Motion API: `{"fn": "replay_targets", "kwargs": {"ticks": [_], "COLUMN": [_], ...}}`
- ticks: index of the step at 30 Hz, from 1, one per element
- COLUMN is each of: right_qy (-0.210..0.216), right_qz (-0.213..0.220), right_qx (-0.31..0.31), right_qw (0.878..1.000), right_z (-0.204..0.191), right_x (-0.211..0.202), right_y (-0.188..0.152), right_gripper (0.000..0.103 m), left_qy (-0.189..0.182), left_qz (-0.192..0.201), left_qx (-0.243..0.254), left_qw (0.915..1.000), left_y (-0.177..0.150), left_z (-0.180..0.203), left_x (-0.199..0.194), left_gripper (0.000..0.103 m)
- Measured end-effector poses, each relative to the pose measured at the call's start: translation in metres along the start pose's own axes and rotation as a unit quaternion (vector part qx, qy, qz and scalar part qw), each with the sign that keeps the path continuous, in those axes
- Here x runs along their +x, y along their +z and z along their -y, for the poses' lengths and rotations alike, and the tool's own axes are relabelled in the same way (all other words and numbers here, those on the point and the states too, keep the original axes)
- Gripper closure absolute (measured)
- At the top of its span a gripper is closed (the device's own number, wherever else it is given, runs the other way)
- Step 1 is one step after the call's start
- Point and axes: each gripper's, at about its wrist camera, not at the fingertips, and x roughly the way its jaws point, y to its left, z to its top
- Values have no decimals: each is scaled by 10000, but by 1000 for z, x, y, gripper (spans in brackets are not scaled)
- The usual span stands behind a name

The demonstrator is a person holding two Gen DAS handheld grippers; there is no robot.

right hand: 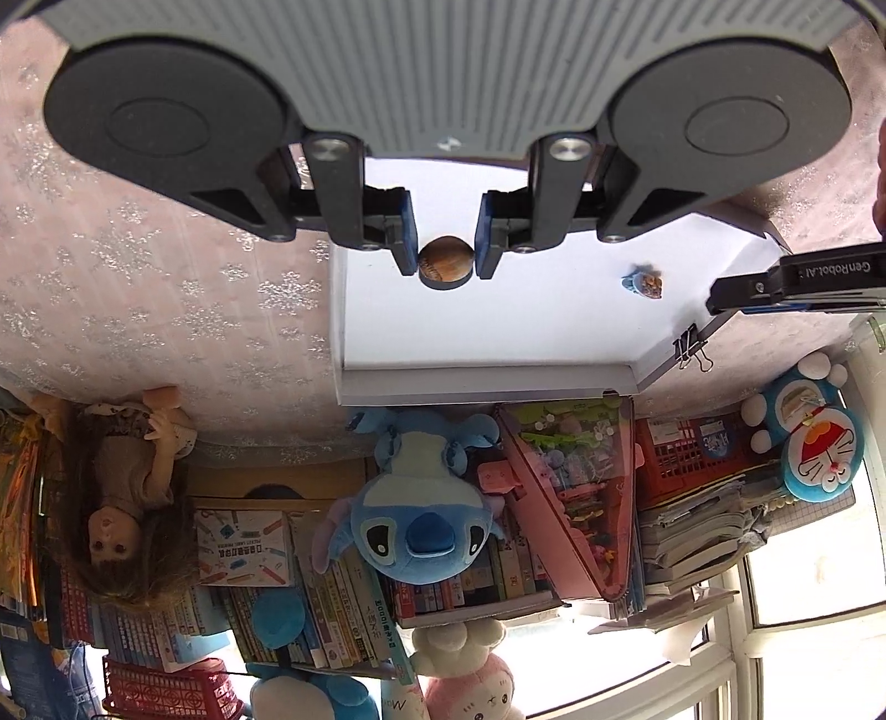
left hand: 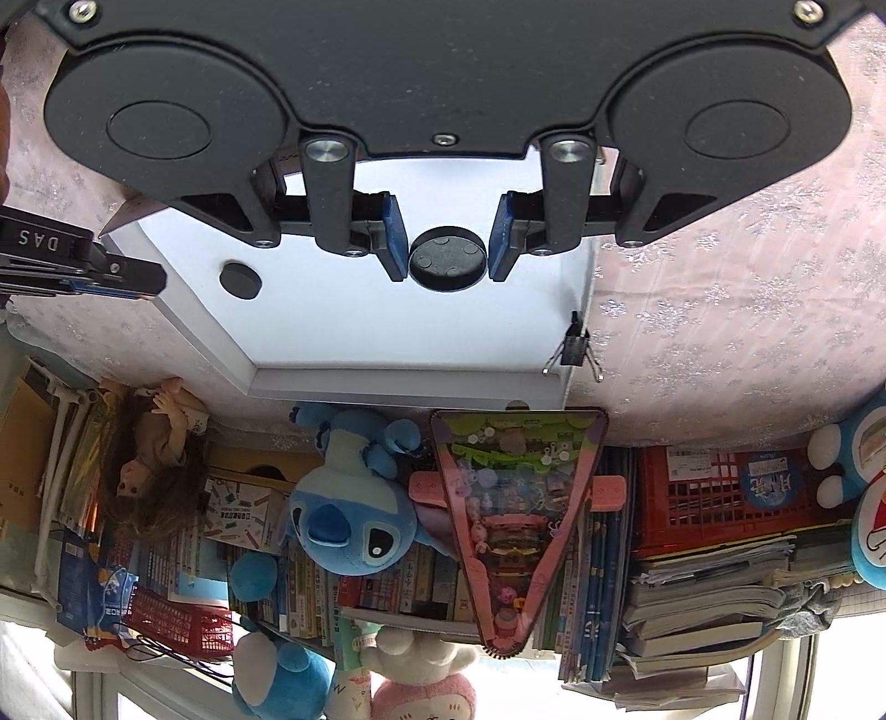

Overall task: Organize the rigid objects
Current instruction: 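Carry the black lid and walnut over the white tray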

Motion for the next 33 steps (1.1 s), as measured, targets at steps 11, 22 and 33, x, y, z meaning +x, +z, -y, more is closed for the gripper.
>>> {"fn": "replay_targets", "kwargs": {"ticks": [11, 22, 33], "right_qy": [432, 258, 178], "right_qz": [-787, -1487, -1517], "right_qx": [585, 578, 469], "right_qw": [9942, 9869, 9872], "right_z": [-7, -12, -16], "right_x": [53, 84, 89], "right_y": [30, 40, 44], "right_gripper": [77, 77, 77], "left_qy": [-410, -355, -282], "left_qz": [-339, -658, -733], "left_qx": [178, 380, 406], "left_qw": [9984, 9965, 9961], "left_y": [10, 11, 8], "left_z": [40, 50, 50], "left_x": [42, 72, 82], "left_gripper": [74, 74, 73]}}
